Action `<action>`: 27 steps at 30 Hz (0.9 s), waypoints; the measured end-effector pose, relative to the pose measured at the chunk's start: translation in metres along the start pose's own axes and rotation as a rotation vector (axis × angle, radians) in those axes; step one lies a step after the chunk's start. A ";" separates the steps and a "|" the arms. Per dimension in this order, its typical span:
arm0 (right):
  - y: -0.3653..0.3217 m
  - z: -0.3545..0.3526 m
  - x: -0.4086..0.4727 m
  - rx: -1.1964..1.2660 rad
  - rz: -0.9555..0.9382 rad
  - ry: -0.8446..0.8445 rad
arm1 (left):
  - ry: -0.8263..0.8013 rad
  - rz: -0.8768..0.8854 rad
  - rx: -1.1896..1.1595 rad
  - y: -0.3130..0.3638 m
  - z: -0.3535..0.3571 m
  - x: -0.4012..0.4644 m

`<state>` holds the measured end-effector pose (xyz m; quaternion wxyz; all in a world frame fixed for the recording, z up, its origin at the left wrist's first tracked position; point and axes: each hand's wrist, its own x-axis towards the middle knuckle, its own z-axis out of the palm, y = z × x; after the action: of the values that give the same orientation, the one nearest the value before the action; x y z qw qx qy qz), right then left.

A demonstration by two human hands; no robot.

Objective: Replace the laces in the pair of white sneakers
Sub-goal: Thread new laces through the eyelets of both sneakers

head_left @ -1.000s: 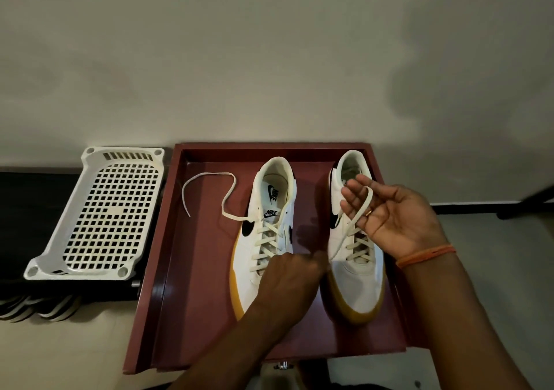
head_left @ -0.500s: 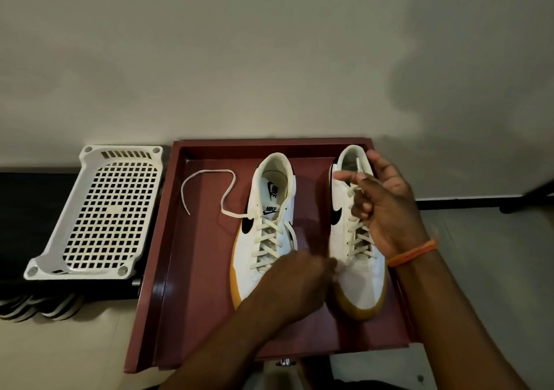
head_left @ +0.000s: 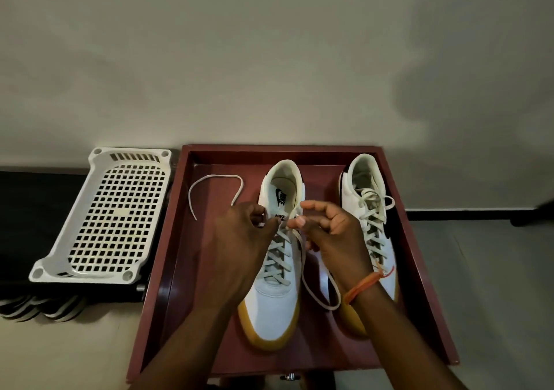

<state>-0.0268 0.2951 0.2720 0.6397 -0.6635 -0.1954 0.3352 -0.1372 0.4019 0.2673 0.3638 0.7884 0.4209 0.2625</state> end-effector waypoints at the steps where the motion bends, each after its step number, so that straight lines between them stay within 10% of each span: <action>1: 0.002 0.002 0.000 0.003 -0.015 0.018 | 0.002 -0.016 -0.011 -0.001 0.000 0.002; 8: 0.031 0.018 0.013 -0.601 -0.382 0.272 | -0.062 -0.135 -0.119 0.009 0.001 -0.006; 27: 0.034 0.009 0.030 -0.431 -0.226 0.014 | -0.443 -0.131 -0.326 -0.015 -0.018 0.019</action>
<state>-0.0182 0.3187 0.2334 0.5181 -0.7609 -0.3311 0.2072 -0.1477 0.4303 0.2684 0.5852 0.7286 0.3335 0.1241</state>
